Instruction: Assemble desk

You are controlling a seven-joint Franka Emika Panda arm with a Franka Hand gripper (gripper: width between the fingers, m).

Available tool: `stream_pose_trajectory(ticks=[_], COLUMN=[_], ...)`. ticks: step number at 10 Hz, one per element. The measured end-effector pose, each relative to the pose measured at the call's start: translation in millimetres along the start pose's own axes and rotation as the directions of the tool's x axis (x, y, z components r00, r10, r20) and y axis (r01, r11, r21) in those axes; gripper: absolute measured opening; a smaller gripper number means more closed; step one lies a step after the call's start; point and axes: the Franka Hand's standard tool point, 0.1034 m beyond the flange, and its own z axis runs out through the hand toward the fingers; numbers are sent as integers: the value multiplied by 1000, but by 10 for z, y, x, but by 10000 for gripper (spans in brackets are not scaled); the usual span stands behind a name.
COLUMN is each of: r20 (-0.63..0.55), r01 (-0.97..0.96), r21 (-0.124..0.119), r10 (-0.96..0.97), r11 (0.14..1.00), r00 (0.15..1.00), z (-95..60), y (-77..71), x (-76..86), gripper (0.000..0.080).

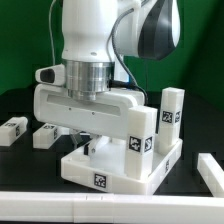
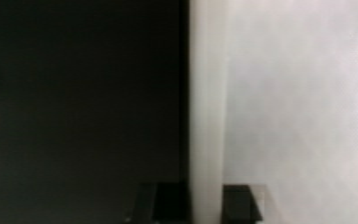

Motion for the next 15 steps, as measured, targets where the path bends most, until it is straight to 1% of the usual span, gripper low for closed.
stream_pose_trajectory(ticks=[1, 2, 4, 5, 7, 9, 10, 11, 12, 14, 15], r20=[-5, -11, -24, -36, -33, -33, -35, -36, -29, -16, -14], r01=[64, 142, 328, 388, 500, 563, 629, 673, 722, 815, 831], r21=[-5, -12, -21, -26, -31, -35, -46, -51, -63, -93, -95], r10=[-64, -142, -328, -388, -501, -564, -630, -675, -725, -819, -835], r11=[998, 990, 945, 921, 865, 826, 776, 737, 689, 572, 549], r00=[998, 990, 944, 921, 865, 825, 775, 737, 688, 574, 550], z=[-13, -19, -3, -10, -15, -23, -42, -56, -65, -98, -99], y=[-64, -166, -320, -349, -325, -345, -430, -497, -526, -571, -564], x=[21, 52, 131, 155, 169, 184, 206, 220, 255, 347, 352], gripper=[64, 64, 64, 64, 64, 64, 64, 64, 64, 64, 64])
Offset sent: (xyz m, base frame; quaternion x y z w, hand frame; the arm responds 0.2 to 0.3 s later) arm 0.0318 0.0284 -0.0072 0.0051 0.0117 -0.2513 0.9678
